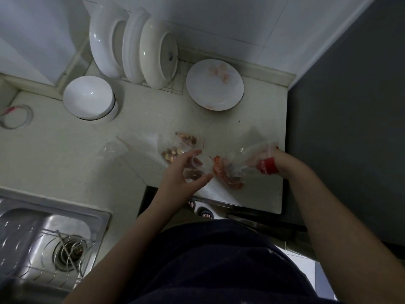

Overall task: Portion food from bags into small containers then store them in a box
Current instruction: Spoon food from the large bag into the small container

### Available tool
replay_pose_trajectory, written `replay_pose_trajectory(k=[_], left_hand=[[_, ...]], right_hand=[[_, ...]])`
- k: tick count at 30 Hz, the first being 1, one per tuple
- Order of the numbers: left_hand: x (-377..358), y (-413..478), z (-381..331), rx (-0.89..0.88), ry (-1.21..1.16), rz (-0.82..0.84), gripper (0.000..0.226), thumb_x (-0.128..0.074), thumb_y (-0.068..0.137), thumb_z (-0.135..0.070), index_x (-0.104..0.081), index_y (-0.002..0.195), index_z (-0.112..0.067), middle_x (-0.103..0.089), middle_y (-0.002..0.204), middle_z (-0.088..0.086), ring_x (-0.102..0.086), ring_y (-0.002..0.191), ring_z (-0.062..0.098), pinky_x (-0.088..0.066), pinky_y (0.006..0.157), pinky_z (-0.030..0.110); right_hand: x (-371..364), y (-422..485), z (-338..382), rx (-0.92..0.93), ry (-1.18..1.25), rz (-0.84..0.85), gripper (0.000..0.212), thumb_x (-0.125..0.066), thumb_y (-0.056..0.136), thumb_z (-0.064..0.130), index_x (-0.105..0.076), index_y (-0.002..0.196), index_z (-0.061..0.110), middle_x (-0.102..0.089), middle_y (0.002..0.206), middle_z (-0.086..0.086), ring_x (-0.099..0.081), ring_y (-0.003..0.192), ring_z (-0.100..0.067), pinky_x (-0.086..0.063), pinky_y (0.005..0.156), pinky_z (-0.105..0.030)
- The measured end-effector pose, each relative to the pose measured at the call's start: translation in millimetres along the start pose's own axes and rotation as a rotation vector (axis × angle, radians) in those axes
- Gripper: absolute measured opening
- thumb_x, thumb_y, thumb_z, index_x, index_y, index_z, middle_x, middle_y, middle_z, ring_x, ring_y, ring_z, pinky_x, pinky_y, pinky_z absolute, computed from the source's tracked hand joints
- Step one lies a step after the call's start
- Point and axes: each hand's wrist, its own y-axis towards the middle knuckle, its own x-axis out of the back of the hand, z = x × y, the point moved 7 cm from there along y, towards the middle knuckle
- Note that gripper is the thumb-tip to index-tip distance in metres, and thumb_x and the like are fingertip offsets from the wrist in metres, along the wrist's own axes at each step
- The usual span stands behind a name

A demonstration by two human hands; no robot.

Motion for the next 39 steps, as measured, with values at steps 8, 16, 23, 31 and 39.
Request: replay_pose_trajectory(k=[8, 16, 23, 31, 39], left_hand=[[-4, 2, -6, -0.016, 0.067, 0.022, 0.056, -0.077, 0.08, -0.029, -0.052, 0.13, -0.023, -0.057, 0.106, -0.012, -0.061, 0.09, -0.006, -0.044, 0.072, 0.001], [-9, 1, -5, 0.03, -0.002, 0.027, 0.055, -0.079, 0.079, -0.026, -0.053, 0.128, -0.028, -0.06, 0.102, -0.012, -0.063, 0.09, -0.006, -0.045, 0.071, 0.002], [-11, 1, -7, 0.033, 0.005, 0.04, 0.054, -0.077, 0.08, -0.03, -0.049, 0.126, -0.034, -0.059, 0.104, -0.013, -0.062, 0.091, -0.004, -0.046, 0.072, 0.003], [-10, 0, -7, 0.037, 0.007, 0.03, 0.054, -0.078, 0.08, -0.028, -0.049, 0.124, -0.034, -0.057, 0.104, -0.015, -0.061, 0.09, -0.008, -0.046, 0.071, 0.003], [-9, 1, -8, 0.018, 0.031, 0.019, 0.053, -0.078, 0.08, -0.029, -0.05, 0.125, -0.03, -0.059, 0.103, -0.013, -0.06, 0.091, -0.007, -0.045, 0.073, 0.001]], right_hand=[[6, -29, 6, 0.076, 0.105, 0.126, 0.025, -0.074, 0.058, 0.015, -0.063, 0.079, 0.009, -0.059, 0.049, -0.001, -0.05, 0.039, -0.013, -0.037, 0.048, -0.022], [27, -37, 9, -0.034, 0.166, 0.062, 0.049, -0.02, 0.105, 0.032, -0.061, 0.111, 0.005, -0.072, 0.078, -0.014, -0.068, 0.064, -0.027, -0.051, 0.055, -0.028], [38, -51, 26, 0.179, -0.202, -0.023, 0.013, -0.046, 0.083, -0.01, -0.059, 0.082, -0.008, -0.051, 0.071, -0.022, -0.051, 0.057, -0.028, -0.04, 0.053, -0.031], [51, -57, 36, 0.214, -0.142, -0.128, 0.012, -0.05, 0.086, 0.0, -0.06, 0.08, 0.004, -0.045, 0.051, -0.007, -0.042, 0.048, -0.019, -0.037, 0.048, -0.023], [55, -74, 47, 0.287, 0.064, -0.091, 0.016, -0.058, 0.086, 0.004, -0.068, 0.074, 0.006, -0.063, 0.069, -0.022, -0.061, 0.04, -0.018, -0.048, 0.043, -0.019]])
